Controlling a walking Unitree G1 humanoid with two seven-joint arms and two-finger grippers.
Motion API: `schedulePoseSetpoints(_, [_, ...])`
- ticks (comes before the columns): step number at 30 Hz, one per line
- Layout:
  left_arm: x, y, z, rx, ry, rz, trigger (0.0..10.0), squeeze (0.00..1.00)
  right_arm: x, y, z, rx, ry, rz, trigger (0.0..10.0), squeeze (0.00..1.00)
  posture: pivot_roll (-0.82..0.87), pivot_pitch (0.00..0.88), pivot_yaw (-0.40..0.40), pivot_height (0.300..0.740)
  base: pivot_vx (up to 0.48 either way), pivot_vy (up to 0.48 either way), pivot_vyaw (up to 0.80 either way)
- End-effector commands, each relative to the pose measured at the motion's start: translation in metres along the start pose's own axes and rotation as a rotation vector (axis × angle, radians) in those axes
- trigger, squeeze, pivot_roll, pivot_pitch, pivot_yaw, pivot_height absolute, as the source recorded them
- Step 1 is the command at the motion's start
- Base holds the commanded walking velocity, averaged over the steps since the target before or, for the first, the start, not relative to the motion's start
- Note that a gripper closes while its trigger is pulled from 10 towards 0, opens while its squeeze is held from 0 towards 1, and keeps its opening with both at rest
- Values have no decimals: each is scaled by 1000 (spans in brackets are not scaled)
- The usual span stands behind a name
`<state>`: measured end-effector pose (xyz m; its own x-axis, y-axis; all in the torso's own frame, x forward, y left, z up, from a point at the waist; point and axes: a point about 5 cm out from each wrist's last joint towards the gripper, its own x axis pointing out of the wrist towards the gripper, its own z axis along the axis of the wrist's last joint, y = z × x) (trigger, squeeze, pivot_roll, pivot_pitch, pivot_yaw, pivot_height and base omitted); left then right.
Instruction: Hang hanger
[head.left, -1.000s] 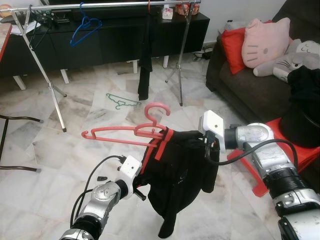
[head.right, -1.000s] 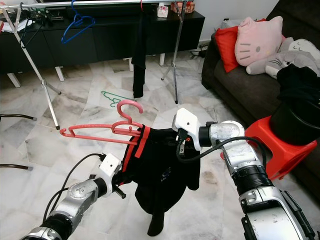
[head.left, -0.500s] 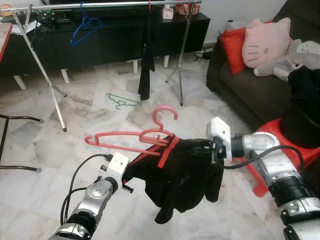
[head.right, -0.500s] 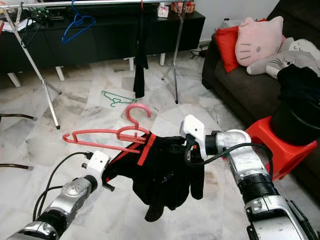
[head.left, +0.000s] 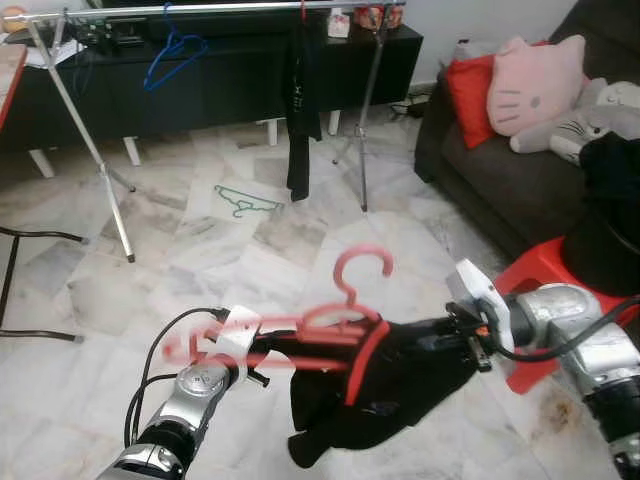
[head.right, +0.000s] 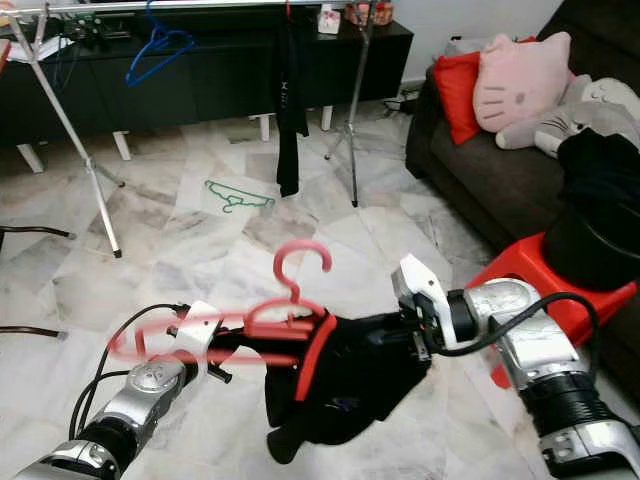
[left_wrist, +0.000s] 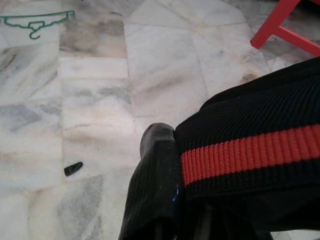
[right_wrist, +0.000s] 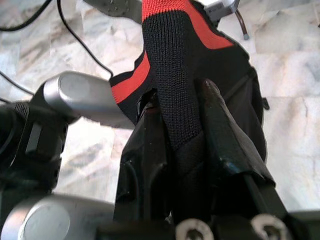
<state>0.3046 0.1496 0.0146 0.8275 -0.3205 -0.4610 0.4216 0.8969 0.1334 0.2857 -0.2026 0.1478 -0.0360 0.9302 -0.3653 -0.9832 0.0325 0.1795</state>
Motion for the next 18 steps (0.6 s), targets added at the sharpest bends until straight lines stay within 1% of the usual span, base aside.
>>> schedulePoseSetpoints(1, [-17, 26, -34, -23, 160, 105, 10000, 0, -21, 6, 14, -63, 0, 13, 0, 0, -98, 106, -84, 740, 0, 0, 0])
schedulePoseSetpoints(5, [-19, 29, -35, -17, 164, 107, 10000, 0, -32, 14, 4, -70, 160, 24, 0, 0, -98, 102, -78, 740, 0, 0, 0])
schedulePoseSetpoints(7, [-20, 29, -36, -9, 164, 100, 10000, 0, -33, 15, 4, -69, 158, 25, 0, 0, -98, 100, -75, 740, 0, 0, 0])
schedulePoseSetpoints(8, [-20, 30, -36, -8, 164, 100, 10000, 0, -36, 16, 2, -77, 180, 23, 0, 0, -98, 104, -74, 740, 0, 0, 0])
schedulePoseSetpoints(11, [-20, 30, -36, -7, 164, 100, 10000, 0, -39, 17, -1, -74, 198, 20, 0, 0, -97, 104, -71, 740, 0, 0, 0])
schedulePoseSetpoints(16, [-21, 31, -37, -7, 167, 104, 10000, 0, -44, 23, -8, -53, 218, 29, 0, 0, -101, 109, -68, 740, 0, 0, 0])
schedulePoseSetpoints(17, [-23, 38, -36, -8, 168, 130, 10000, 0, -50, 27, -12, -44, 244, 32, 0, 0, -100, 108, -64, 740, 0, 0, 0])
schedulePoseSetpoints(18, [-24, 43, -35, -12, 165, 149, 10000, 0, -54, 29, -12, -38, 251, 27, 0, 0, -98, 106, -63, 740, 0, 0, 0])
